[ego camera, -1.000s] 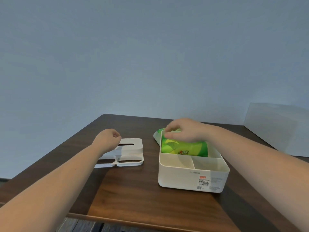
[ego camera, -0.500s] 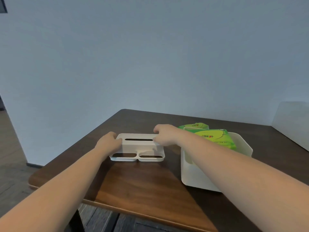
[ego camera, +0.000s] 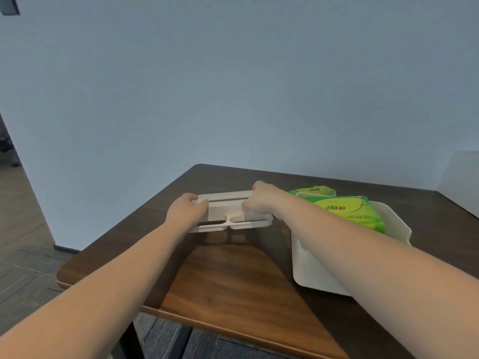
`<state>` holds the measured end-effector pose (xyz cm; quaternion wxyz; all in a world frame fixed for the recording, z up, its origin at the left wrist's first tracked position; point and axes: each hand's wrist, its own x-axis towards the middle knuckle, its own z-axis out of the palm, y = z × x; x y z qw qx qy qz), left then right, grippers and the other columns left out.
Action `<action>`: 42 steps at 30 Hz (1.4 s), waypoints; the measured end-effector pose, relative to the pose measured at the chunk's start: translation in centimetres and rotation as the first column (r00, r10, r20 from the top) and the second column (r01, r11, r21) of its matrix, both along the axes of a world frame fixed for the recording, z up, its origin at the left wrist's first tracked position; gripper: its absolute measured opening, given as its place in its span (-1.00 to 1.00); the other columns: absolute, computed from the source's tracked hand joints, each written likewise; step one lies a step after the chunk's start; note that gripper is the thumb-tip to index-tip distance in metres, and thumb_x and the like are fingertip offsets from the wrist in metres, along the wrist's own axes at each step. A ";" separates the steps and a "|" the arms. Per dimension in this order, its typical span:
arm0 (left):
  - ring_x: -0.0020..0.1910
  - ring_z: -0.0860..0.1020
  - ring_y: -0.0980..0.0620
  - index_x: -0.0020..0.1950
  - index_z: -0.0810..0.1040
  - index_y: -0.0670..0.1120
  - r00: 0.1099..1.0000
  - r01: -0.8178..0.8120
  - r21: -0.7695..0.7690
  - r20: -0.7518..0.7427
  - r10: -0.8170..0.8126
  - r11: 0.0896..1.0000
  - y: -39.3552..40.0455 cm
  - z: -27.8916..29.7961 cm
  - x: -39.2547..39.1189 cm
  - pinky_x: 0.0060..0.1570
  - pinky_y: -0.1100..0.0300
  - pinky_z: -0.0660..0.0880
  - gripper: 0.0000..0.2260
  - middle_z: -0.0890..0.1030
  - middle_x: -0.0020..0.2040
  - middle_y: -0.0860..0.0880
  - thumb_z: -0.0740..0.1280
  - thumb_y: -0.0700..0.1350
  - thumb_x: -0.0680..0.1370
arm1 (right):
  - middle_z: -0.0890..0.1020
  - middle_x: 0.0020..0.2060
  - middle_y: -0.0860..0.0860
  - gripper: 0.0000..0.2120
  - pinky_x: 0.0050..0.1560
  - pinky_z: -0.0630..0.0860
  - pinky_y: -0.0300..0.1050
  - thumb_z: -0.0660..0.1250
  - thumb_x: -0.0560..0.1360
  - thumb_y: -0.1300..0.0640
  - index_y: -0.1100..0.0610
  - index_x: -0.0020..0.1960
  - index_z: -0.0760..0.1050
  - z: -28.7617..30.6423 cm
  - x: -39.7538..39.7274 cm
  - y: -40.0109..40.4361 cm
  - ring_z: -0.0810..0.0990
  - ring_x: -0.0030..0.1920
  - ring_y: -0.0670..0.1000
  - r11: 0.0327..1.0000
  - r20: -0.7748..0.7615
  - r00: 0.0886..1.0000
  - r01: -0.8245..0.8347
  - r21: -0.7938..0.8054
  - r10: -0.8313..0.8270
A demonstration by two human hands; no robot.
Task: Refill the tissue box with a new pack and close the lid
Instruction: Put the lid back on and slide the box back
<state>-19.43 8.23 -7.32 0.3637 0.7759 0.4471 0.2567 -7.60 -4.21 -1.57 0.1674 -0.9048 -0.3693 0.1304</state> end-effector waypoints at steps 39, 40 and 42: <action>-0.41 0.27 -0.01 -0.35 0.35 -0.07 0.938 0.310 -0.226 0.231 -0.259 0.923 -16.4 3.9 10.0 -0.43 0.22 0.18 -0.78 0.36 -0.37 -0.03 0.10 -0.33 0.43 | 0.53 -0.13 0.04 -0.89 -0.21 0.39 -0.13 0.18 0.55 0.09 0.11 -0.02 0.41 0.3 8.8 -20.3 0.51 -0.11 0.11 0.913 0.111 0.909 0.389 0.123 -0.403; -0.44 0.21 0.00 -0.39 0.29 -0.06 0.937 0.320 -0.236 0.225 -0.269 0.918 -16.6 4.0 9.9 -0.46 0.22 0.14 -0.74 0.29 -0.40 -0.01 0.08 -0.34 0.43 | 0.52 -0.12 0.04 -0.88 -0.24 0.38 -0.13 0.17 0.55 0.08 0.11 0.01 0.42 0.2 8.8 -20.3 0.51 -0.11 0.10 0.912 0.111 0.908 0.390 0.129 -0.404; -0.45 0.20 0.00 -0.38 0.25 -0.06 0.942 0.317 -0.245 0.198 -0.272 0.916 -16.7 4.1 9.9 -0.47 0.22 0.12 -0.74 0.26 -0.40 -0.01 0.08 -0.35 0.44 | 0.52 -0.11 0.05 -0.82 -0.27 0.37 -0.14 0.17 0.56 0.07 0.13 0.08 0.45 0.2 8.7 -20.3 0.51 -0.10 0.11 0.910 0.114 0.906 0.393 0.129 -0.407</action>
